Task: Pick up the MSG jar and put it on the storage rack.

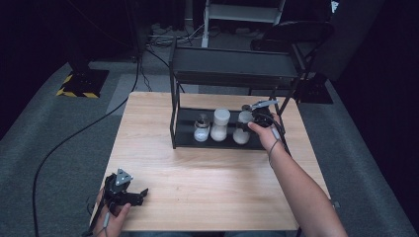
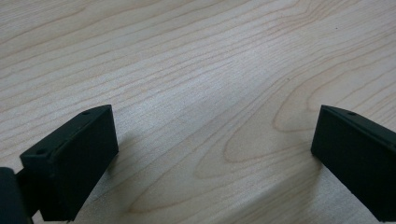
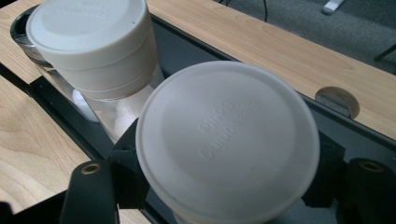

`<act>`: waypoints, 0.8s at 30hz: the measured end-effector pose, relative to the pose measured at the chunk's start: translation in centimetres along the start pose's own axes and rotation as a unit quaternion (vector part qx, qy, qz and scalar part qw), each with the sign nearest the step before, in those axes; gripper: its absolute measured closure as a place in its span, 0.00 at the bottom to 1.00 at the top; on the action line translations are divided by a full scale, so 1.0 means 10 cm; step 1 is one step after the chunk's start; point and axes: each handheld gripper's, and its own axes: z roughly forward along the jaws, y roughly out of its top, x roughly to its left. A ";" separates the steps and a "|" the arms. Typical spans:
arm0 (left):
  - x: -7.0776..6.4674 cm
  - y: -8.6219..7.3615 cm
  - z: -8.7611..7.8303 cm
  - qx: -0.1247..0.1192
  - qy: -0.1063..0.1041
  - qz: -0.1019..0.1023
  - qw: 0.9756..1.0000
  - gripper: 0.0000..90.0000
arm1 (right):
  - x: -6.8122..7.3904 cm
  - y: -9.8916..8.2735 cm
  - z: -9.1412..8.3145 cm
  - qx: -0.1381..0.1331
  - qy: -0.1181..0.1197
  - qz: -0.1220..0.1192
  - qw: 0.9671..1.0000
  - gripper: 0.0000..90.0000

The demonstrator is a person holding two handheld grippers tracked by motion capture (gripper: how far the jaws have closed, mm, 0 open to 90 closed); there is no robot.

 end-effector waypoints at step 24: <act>0.00 0.01 0.01 -0.001 0.002 -0.002 1.000 0.01 | -0.01 -0.07 -0.67 -0.063 0.012 -0.009 0.998 0.16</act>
